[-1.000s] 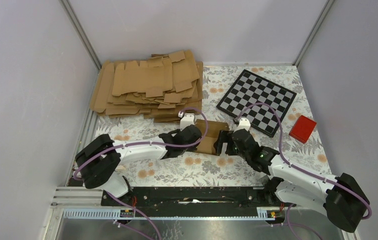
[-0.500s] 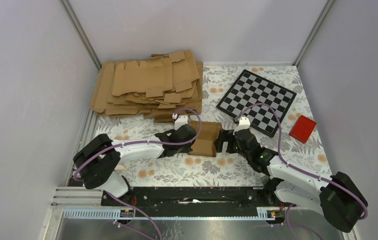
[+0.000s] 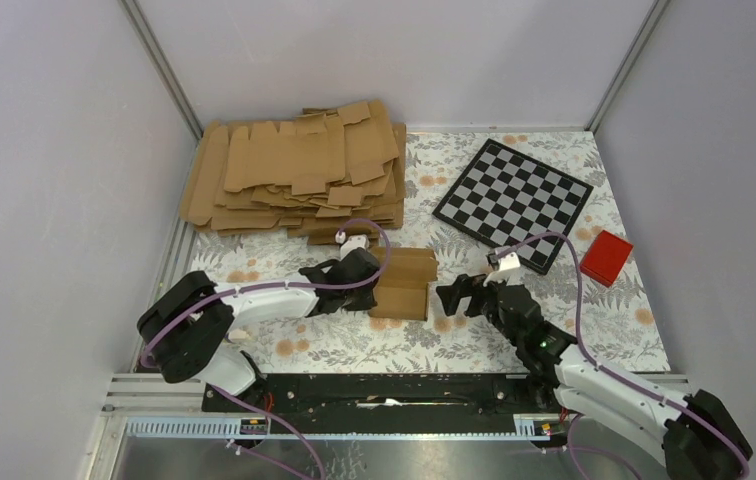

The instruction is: Fold the paper box

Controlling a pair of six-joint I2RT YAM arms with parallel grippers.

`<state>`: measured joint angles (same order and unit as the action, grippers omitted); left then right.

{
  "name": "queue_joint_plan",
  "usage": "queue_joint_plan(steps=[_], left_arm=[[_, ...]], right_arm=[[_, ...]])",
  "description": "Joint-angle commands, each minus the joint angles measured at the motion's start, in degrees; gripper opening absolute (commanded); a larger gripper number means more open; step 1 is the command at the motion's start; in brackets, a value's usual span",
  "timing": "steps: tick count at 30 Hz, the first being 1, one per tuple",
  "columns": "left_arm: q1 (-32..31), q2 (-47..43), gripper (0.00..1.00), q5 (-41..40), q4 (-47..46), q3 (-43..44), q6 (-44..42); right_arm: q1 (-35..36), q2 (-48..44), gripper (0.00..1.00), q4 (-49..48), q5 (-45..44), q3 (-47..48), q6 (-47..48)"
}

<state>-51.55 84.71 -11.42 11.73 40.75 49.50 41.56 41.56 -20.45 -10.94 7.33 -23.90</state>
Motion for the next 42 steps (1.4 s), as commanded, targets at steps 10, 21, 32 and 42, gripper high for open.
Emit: queue_joint_plan(steps=[10,21,32,42], left_arm=[[1.7,1.1,0.0,7.1,-8.3,1.1,-1.3],[1.5,0.5,0.0,5.6,-14.2,-1.6,1.8],[1.6,-3.5,0.0,1.4,-8.5,-1.5,-0.8],[1.5,-4.1,0.0,2.4,-8.9,-1.7,-2.3]], right_arm=[[-0.3,-2.2,1.0,-9.5,0.2,-2.4,2.6],[-0.3,-6.3,1.0,-5.2,0.4,-1.3,-3.0],[-7.7,11.0,1.0,1.8,15.0,16.0,-5.2],[-7.9,5.5,1.0,-13.2,8.1,2.8,-1.6]])
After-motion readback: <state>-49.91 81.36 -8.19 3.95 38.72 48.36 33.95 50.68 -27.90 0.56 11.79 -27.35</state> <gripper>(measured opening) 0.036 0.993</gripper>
